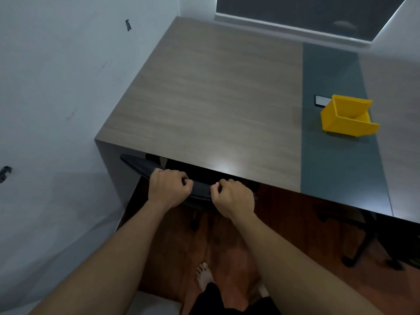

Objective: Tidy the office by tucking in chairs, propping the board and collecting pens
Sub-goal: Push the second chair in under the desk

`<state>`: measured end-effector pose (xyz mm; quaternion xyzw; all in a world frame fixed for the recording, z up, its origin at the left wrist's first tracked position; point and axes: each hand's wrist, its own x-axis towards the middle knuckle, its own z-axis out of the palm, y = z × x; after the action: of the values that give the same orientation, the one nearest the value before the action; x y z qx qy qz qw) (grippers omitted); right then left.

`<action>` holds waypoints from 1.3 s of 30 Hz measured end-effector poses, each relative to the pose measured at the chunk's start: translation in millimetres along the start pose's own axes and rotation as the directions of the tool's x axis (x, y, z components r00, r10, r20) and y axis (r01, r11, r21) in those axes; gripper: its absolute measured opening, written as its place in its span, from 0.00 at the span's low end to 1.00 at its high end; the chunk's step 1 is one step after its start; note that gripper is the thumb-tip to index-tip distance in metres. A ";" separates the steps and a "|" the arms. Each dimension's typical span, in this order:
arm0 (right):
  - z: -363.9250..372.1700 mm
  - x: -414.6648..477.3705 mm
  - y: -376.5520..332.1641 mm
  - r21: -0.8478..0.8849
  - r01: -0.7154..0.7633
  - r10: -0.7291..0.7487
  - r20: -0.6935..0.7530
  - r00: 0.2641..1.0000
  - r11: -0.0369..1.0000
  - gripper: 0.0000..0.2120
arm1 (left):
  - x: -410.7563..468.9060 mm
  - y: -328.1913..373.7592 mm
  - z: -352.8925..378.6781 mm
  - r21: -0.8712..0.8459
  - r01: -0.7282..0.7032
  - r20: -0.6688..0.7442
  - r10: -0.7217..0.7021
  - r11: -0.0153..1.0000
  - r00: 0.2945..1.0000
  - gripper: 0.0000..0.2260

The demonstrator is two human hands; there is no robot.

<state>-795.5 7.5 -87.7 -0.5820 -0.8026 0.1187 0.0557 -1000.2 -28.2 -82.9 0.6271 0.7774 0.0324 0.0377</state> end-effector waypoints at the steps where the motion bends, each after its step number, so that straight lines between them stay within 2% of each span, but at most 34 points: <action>1: -0.7 3.6 0.2 0.000 0.001 -0.001 0.007 1.000 1.000 0.19 | 1.8 -0.6 -0.3 -0.007 0.005 0.002 -0.005 1.000 1.000 0.18; 15: 1.0 40.4 -2.3 0.028 -0.038 0.035 0.095 0.995 0.999 0.24 | 39.3 -12.3 2.0 0.010 0.019 0.082 -0.019 1.000 0.996 0.19; 17: -1.5 40.8 2.1 0.040 -0.029 0.023 0.142 0.990 0.999 0.26 | 38.7 -8.6 -0.1 0.009 0.022 0.107 -0.023 1.000 0.994 0.19; 20: -11.6 46.8 12.6 0.109 -0.008 -0.025 0.294 0.956 0.994 0.30 | 41.1 -2.8 -5.9 -0.031 0.036 0.181 -0.030 0.999 0.983 0.19; 22: -22.5 47.7 29.6 0.164 0.001 -0.053 0.317 0.947 0.987 0.33 | 45.0 5.3 -12.6 -0.087 0.077 0.251 -0.053 0.993 0.967 0.19; 25: -37.0 43.0 80.0 0.216 -0.084 0.024 0.269 0.963 0.973 0.35 | 50.8 30.1 -19.8 -0.208 0.116 0.273 -0.056 0.971 0.960 0.21; 28: -50.6 32.2 150.0 0.193 -0.186 0.138 0.241 0.961 0.963 0.36 | 55.2 75.6 -23.3 -0.312 0.087 0.254 -0.005 0.946 0.967 0.23; 33: -72.6 0.1 275.7 0.162 -0.342 0.298 0.243 0.923 0.926 0.35 | 60.5 171.7 -18.4 -0.378 -0.021 0.236 0.119 0.925 0.965 0.21; 39: -87.4 -47.5 405.7 0.201 -0.442 0.395 0.236 0.888 0.874 0.37 | 57.1 286.3 20.5 -0.418 -0.085 0.238 0.199 0.905 0.951 0.20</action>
<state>-386.9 92.9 -104.5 -0.7170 -0.6370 0.2818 0.0255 -731.8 88.2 -76.3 0.6596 0.6929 0.1067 0.2710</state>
